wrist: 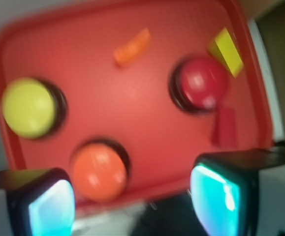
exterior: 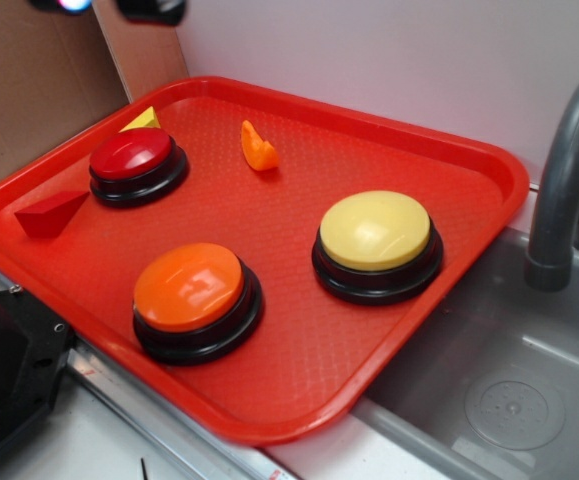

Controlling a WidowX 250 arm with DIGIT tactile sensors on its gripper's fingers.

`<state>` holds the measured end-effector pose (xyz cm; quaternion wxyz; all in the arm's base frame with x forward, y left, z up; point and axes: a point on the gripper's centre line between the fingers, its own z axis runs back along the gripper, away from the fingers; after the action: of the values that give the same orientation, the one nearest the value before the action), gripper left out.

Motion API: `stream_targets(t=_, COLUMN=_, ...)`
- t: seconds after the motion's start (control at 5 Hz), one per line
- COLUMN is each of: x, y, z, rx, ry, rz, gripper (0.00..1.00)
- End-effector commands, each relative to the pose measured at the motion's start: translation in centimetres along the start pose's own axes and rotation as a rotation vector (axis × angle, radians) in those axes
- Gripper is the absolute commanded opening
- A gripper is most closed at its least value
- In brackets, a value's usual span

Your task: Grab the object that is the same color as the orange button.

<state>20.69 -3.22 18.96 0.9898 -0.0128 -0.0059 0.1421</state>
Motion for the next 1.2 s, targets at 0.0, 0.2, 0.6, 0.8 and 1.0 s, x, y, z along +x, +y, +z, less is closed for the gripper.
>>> stream_targets(t=0.0, x=8.1, y=0.4, z=-4.4, rx=-0.055, ry=-0.064, rz=0.346, gripper=1.00)
stream_targets(t=0.2, x=8.6, y=1.5, z=-6.0, rx=-0.050, ry=-0.144, rz=0.569, gripper=1.00)
stream_targets(t=0.6, x=7.5, y=2.2, z=-7.6, rx=-0.070, ry=-0.332, rz=0.672, gripper=1.00)
stream_targets(t=0.8, x=7.9, y=2.3, z=-8.9, rx=-0.073, ry=-0.313, rz=0.683, gripper=1.00)
stream_targets(t=1.0, x=8.9, y=2.0, z=-10.8, rx=-0.034, ry=-0.287, rz=0.662, gripper=1.00)
